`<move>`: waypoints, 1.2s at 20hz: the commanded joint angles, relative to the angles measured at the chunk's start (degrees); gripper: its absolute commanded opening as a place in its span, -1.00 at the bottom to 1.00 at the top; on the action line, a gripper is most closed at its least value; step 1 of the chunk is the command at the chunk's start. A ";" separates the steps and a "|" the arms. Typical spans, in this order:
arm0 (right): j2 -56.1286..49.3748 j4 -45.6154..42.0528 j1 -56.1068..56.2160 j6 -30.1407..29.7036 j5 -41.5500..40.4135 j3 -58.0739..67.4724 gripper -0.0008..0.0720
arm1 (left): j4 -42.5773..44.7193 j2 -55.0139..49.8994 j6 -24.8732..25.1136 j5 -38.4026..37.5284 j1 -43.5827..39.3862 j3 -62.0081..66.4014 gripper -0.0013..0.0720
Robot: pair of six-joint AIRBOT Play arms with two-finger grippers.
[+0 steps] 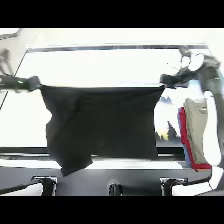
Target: Fold the shirts.
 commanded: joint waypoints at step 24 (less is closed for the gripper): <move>-10.51 0.02 0.09 3.41 18.43 -4.90 -0.85 | 2.14 -23.12 1.36 -26.80 -1.46 6.99 -0.87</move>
